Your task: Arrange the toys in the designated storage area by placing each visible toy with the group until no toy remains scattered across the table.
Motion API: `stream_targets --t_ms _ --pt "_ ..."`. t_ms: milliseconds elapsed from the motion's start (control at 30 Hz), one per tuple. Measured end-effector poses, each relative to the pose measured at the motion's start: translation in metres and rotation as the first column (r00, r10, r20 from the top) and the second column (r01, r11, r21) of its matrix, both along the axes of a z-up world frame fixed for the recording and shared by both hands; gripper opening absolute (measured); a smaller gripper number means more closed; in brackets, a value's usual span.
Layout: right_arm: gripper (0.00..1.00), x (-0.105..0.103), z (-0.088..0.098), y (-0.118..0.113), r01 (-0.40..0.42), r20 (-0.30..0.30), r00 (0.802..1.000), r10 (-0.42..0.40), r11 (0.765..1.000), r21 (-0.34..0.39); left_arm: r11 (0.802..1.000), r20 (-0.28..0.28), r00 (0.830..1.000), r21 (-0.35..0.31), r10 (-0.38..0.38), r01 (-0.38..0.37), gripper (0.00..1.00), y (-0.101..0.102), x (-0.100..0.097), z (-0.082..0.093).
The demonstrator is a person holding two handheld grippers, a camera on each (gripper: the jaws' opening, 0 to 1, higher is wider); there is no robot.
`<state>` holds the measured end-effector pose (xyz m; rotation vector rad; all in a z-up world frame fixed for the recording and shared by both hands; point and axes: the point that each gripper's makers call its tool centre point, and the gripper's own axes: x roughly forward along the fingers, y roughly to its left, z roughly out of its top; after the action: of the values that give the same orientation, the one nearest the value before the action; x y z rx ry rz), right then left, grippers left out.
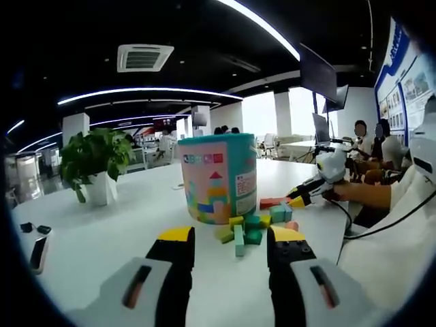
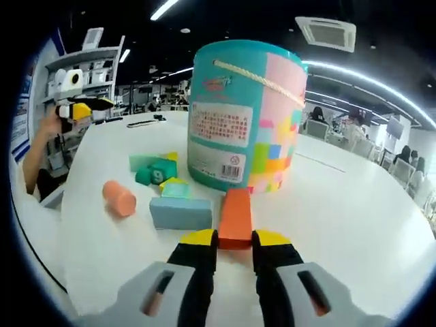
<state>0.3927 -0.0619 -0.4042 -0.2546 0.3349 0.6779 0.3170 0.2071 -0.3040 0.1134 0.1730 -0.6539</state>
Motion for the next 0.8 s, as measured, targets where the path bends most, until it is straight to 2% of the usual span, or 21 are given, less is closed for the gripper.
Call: stream_targets --t_ms 167,333,467,533,667,800 --pt "0.2 0.005 0.036 0.0 -0.011 0.05 0.999 0.008 0.998 0.062 1.0 -0.001 1.0 0.001 0.001 -0.001 0.43 0.0 0.0 0.0" --pt "0.2 0.012 0.051 0.0 -0.015 0.044 0.999 0.012 0.997 0.082 1.0 -0.001 1.0 0.0 -0.001 0.001 0.43 -0.001 0.0 0.0" --pt "0.2 0.011 0.071 -0.002 -0.018 0.065 0.998 0.009 0.991 0.134 1.0 -0.002 1.0 0.002 -0.001 0.001 0.43 -0.001 0.0 0.0" --pt "0.2 0.012 0.074 -0.003 -0.018 0.062 0.998 0.01 0.991 0.135 1.0 -0.002 1.0 0.0 0.001 -0.001 0.43 0.0 0.0 0.0" --pt "0.2 0.018 0.067 -0.004 -0.013 0.047 0.999 0.007 0.992 0.126 1.0 -0.004 1.0 0.0 0.0 0.0 0.43 -0.001 0.0 -0.002" --pt "0.2 0.022 0.077 0.0 -0.017 0.056 0.998 0.009 0.99 0.137 1.0 -0.008 1.0 0.001 0.0 0.0 0.43 -0.001 0.001 -0.003"
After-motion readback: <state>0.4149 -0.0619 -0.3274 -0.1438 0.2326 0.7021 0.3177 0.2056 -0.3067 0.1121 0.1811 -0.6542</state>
